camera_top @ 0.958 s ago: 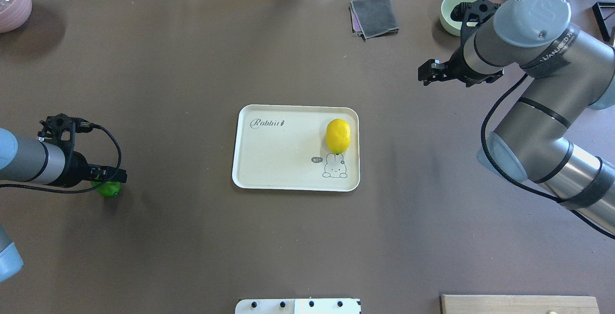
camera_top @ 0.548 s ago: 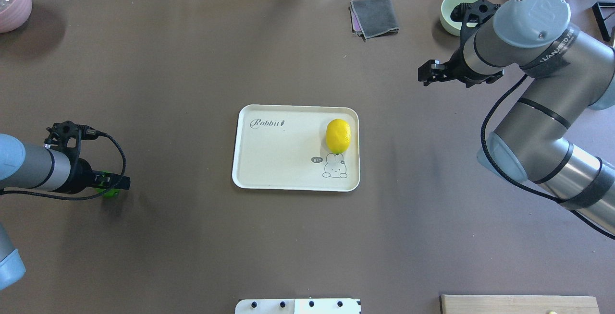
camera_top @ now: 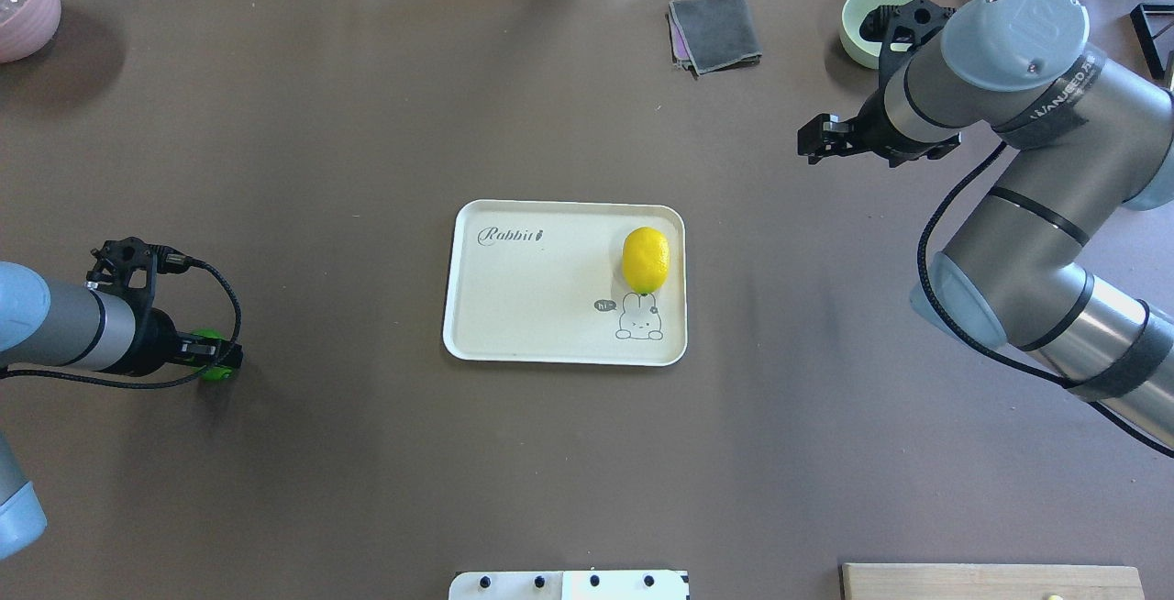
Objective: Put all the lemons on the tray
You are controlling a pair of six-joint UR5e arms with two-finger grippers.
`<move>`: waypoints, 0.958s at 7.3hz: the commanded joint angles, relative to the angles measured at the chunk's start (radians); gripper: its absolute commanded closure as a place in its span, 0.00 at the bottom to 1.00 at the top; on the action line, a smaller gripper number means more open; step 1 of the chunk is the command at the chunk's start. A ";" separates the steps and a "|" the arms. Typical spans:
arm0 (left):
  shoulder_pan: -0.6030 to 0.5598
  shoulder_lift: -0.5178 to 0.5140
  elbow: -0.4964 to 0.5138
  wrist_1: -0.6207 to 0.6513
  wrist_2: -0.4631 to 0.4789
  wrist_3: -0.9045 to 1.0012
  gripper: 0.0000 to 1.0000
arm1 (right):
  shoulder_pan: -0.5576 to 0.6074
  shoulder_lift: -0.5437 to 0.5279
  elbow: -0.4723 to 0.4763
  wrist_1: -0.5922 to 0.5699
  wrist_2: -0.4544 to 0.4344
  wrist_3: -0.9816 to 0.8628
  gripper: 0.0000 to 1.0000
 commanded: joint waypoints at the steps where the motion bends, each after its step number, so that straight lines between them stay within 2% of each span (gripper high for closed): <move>1: -0.005 -0.008 -0.044 0.004 -0.022 0.004 0.88 | 0.000 0.001 0.000 -0.001 0.000 -0.002 0.00; 2: -0.015 -0.037 -0.039 0.006 -0.054 0.004 0.90 | -0.002 0.001 0.000 -0.001 0.000 0.000 0.00; 3: -0.024 -0.110 -0.020 0.033 -0.054 0.004 0.92 | 0.000 0.001 0.002 -0.001 0.000 0.000 0.00; 5: -0.030 -0.352 0.047 0.183 -0.050 -0.007 0.92 | 0.000 -0.001 0.000 -0.001 0.000 0.000 0.00; 7: -0.029 -0.521 0.114 0.247 -0.050 -0.043 0.92 | -0.002 -0.001 -0.002 -0.001 0.000 0.000 0.00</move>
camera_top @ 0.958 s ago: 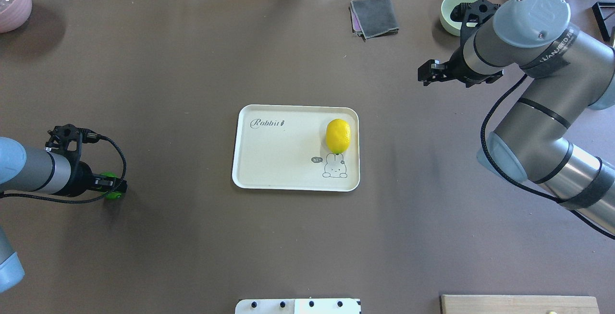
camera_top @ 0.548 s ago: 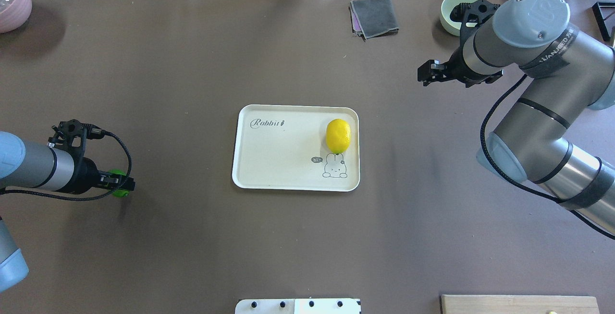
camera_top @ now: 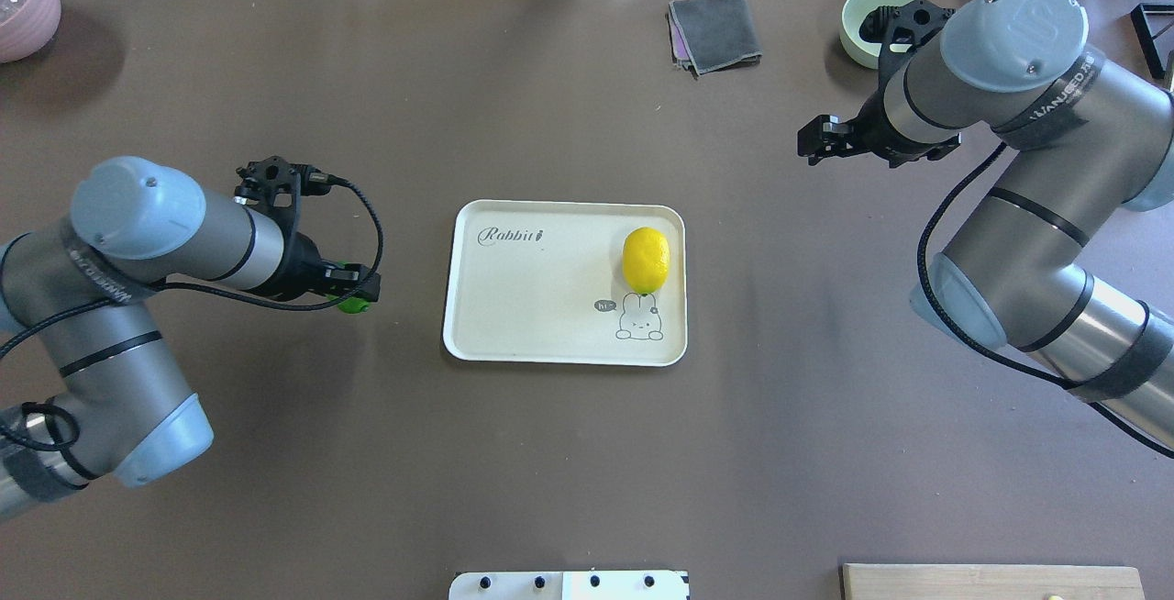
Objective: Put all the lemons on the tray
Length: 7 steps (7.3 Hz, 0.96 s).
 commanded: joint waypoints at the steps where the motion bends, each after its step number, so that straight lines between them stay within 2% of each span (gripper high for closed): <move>1: 0.006 -0.167 0.092 0.039 -0.001 -0.058 0.91 | -0.003 0.000 -0.002 0.000 0.000 0.000 0.00; 3: 0.012 -0.234 0.137 0.036 0.001 -0.063 0.87 | -0.007 -0.002 -0.001 0.000 -0.002 0.002 0.00; 4: 0.029 -0.235 0.139 0.033 0.019 -0.063 0.80 | -0.008 0.000 -0.001 0.000 -0.002 0.003 0.00; 6: 0.090 -0.252 0.145 0.033 0.080 -0.128 0.79 | -0.010 0.000 -0.001 0.000 -0.002 0.003 0.00; 7: 0.102 -0.252 0.145 0.032 0.106 -0.132 0.74 | -0.010 -0.002 -0.001 0.000 -0.002 0.002 0.00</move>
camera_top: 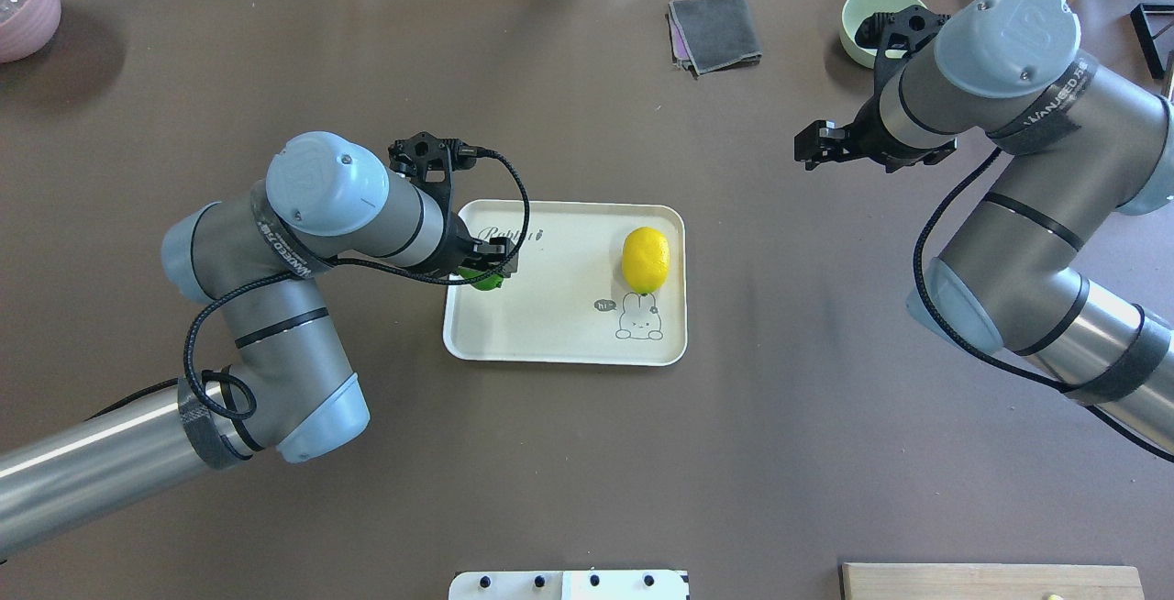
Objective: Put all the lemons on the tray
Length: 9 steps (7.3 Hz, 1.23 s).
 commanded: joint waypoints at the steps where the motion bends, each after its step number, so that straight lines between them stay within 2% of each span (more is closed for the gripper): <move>1: 0.042 -0.006 0.005 -0.001 0.056 -0.021 0.62 | 0.000 -0.001 -0.001 0.000 0.000 -0.001 0.00; 3: 0.059 -0.006 0.017 -0.001 0.084 -0.020 0.33 | -0.002 -0.001 0.000 0.000 0.000 0.000 0.00; 4: 0.063 -0.007 0.024 -0.001 0.084 -0.020 0.26 | -0.002 -0.001 0.000 0.000 -0.002 0.000 0.00; 5: 0.063 -0.009 0.018 -0.001 0.084 -0.017 0.24 | -0.002 -0.001 0.000 0.000 -0.002 0.000 0.00; 6: 0.063 -0.025 0.018 0.001 0.082 -0.015 0.12 | -0.002 -0.007 -0.001 0.000 0.000 -0.001 0.00; 7: 0.058 -0.029 0.014 0.001 0.081 -0.014 0.06 | -0.002 -0.008 -0.001 0.000 0.000 -0.003 0.00; 8: 0.026 -0.030 -0.009 0.007 0.067 -0.012 0.03 | -0.002 -0.008 0.002 0.000 0.000 -0.012 0.00; 9: -0.029 -0.026 -0.032 0.017 -0.008 -0.012 0.03 | 0.013 -0.007 0.006 0.000 0.009 -0.016 0.00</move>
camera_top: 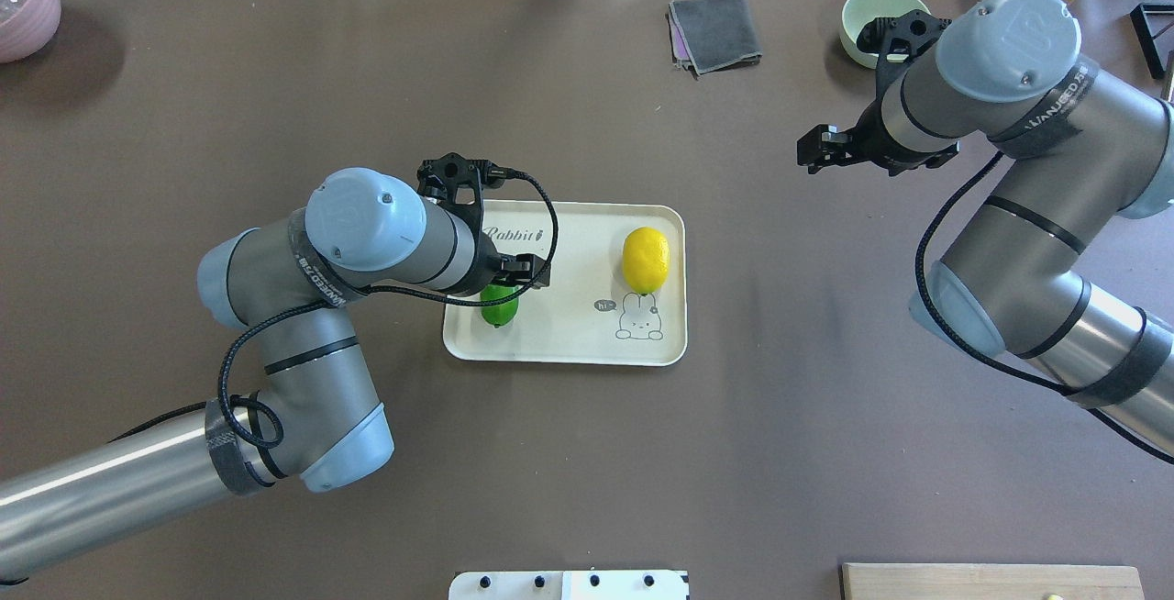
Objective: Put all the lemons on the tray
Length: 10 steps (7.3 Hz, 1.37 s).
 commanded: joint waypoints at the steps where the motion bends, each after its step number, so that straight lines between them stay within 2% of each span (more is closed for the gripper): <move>1: -0.118 0.008 -0.059 0.081 -0.131 0.005 0.03 | 0.049 -0.001 0.005 -0.002 0.027 -0.033 0.00; 2: -0.172 0.034 -0.120 0.206 -0.168 0.074 0.03 | 0.104 -0.024 0.005 -0.011 0.080 -0.118 0.00; 3: -0.218 0.077 -0.196 0.336 -0.167 0.251 0.03 | 0.180 -0.076 0.005 -0.012 0.154 -0.233 0.00; 6: -0.419 0.161 -0.246 0.582 -0.172 0.739 0.03 | 0.488 -0.333 0.005 -0.014 0.300 -0.857 0.00; 7: -0.485 0.187 -0.246 0.604 -0.217 0.812 0.02 | 0.593 -0.408 0.000 -0.018 0.343 -0.997 0.00; 8: -0.573 0.244 -0.240 0.600 -0.315 0.870 0.02 | 0.668 -0.500 0.000 -0.012 0.386 -1.123 0.00; 9: -0.626 0.320 -0.237 0.597 -0.345 0.994 0.02 | 0.714 -0.589 0.005 -0.002 0.377 -1.201 0.00; 10: -0.642 0.418 -0.192 0.582 -0.336 1.080 0.02 | 0.734 -0.610 -0.015 0.003 0.371 -1.231 0.00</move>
